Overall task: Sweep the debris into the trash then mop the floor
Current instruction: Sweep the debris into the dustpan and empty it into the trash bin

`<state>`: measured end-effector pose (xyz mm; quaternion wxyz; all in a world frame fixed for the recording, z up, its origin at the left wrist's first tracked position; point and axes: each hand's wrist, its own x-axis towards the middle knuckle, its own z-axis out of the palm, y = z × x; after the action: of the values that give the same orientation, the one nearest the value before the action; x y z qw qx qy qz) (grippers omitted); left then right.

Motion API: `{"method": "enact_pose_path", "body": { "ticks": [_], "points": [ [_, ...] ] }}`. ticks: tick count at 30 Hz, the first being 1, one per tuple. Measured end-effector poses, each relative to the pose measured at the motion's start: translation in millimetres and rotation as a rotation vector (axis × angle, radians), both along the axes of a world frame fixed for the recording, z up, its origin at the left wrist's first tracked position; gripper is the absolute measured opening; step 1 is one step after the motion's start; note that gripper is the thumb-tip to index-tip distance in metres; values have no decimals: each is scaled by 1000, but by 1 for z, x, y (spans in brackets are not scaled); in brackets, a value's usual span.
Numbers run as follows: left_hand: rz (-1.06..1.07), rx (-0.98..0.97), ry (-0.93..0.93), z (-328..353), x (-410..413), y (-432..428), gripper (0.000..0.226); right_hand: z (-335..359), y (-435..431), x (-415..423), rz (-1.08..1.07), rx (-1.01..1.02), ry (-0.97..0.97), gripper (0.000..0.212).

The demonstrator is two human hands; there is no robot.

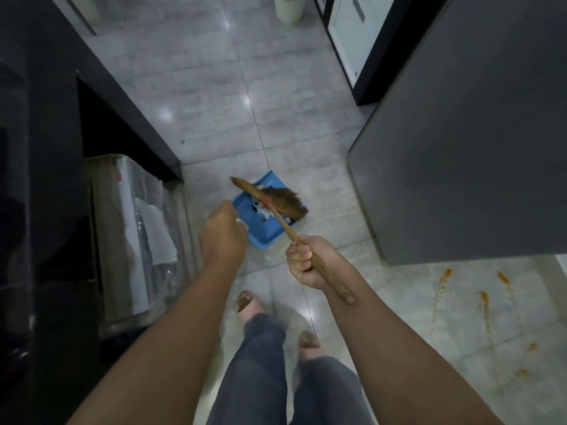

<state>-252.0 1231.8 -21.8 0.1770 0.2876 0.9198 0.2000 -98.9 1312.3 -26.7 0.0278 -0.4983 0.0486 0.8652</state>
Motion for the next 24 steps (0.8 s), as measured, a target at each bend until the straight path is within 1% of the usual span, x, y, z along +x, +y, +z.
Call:
{"method": "enact_pose_path", "body": {
  "ticks": [5,8,14,20,24],
  "points": [
    [59,80,49,16,47,-45,8,16,-24,41,131,34,12,37],
    [116,76,58,24,80,-76,7,27,-43,70,188,23,29,36],
    [138,33,66,40,136,-143,9,50,-98,128,278,31,49,38],
    [60,49,84,52,175,-215,11,66,-169,181,295,55,26,39],
    [16,98,75,59,199,-280,10,71,-237,215,250,58,-6,40]
  ]
}}
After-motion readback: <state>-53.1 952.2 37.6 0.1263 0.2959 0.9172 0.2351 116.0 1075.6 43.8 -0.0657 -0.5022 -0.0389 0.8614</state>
